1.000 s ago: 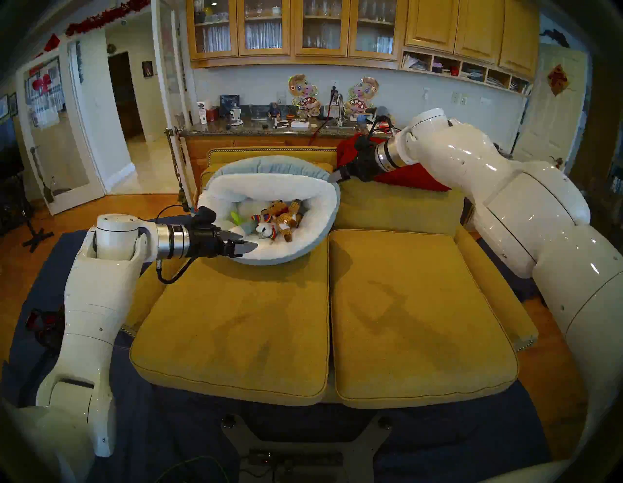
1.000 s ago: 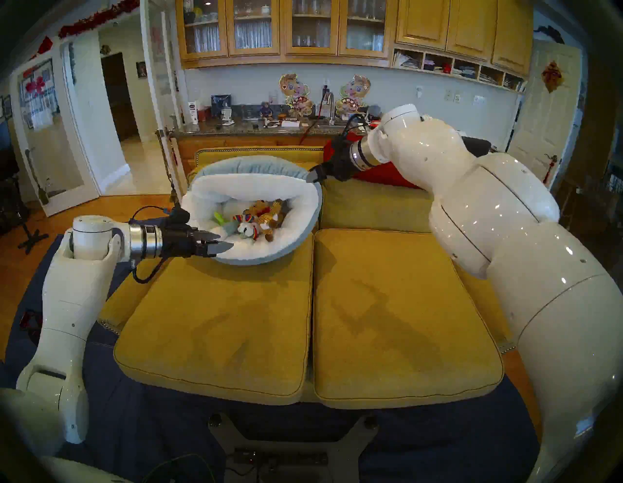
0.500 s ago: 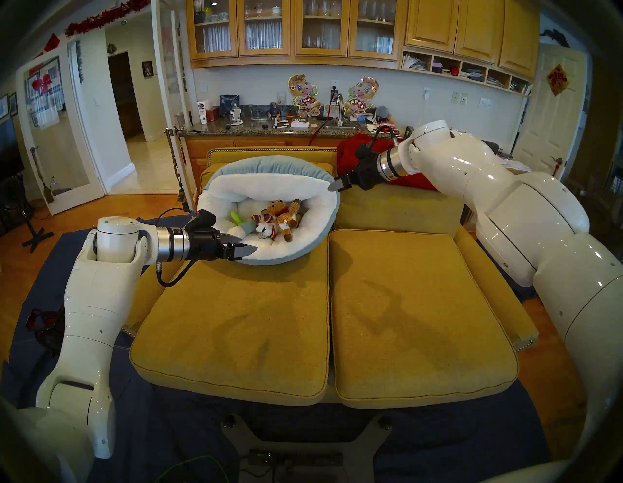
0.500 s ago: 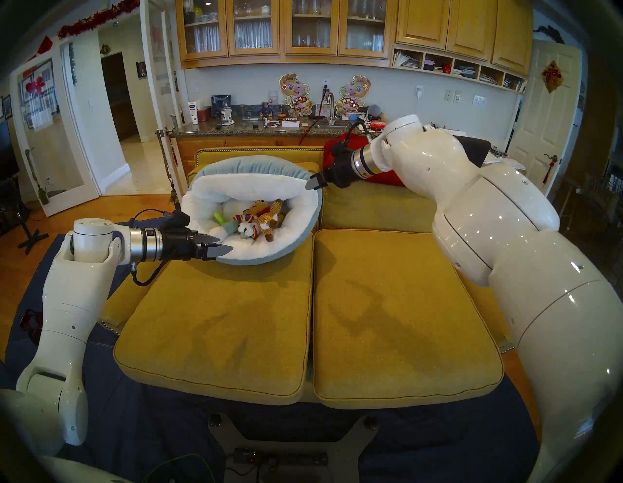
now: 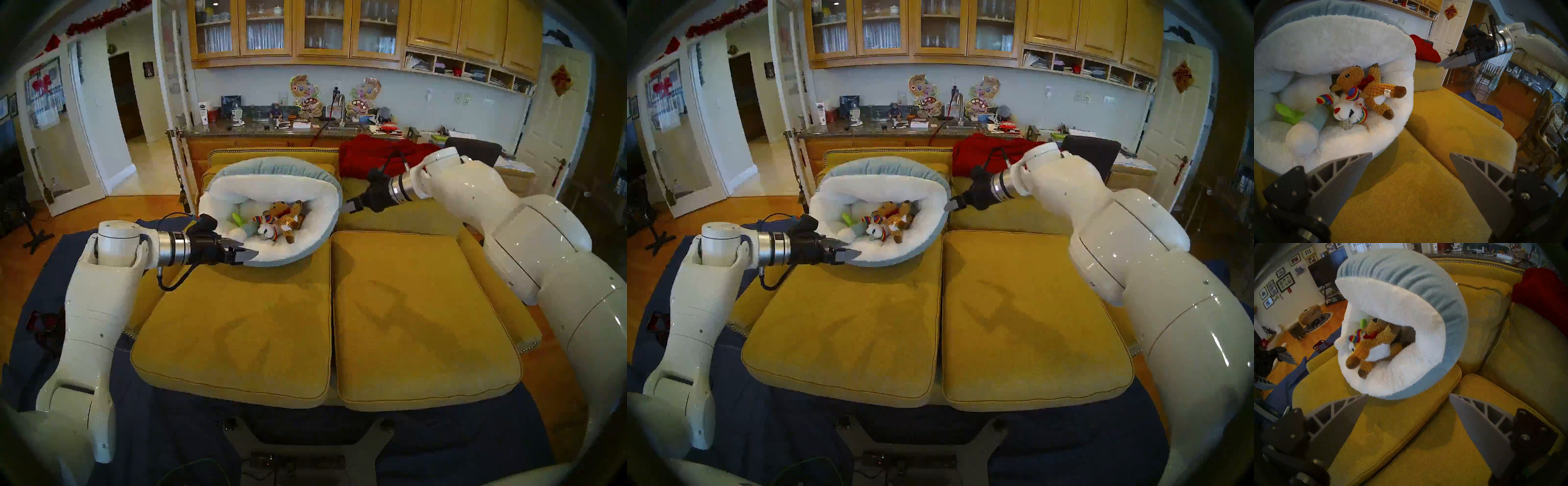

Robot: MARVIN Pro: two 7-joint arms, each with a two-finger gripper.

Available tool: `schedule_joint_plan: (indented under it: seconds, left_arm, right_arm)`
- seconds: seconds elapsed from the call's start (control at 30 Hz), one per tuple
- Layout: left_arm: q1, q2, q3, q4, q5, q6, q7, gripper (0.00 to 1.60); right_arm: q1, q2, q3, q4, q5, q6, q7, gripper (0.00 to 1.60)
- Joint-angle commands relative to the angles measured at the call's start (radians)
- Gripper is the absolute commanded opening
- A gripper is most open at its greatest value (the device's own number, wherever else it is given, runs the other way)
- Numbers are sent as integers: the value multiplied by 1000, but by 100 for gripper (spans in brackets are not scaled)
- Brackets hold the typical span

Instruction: Put toys into dog bed

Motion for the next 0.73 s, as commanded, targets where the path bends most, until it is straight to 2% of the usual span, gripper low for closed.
schedule_joint_plan:
  seconds: [0.0, 0.7]
  left_arm:
    - [-25, 1, -7, -16, -5, -4, -1, 160]
    - [-23, 3, -7, -18, -3, -8, -1, 160]
  right_arm:
    - [-18, 29, 7, -13, 6, -36, 23, 160]
    - [-125, 57, 12, -44, 11, -141, 87, 160]
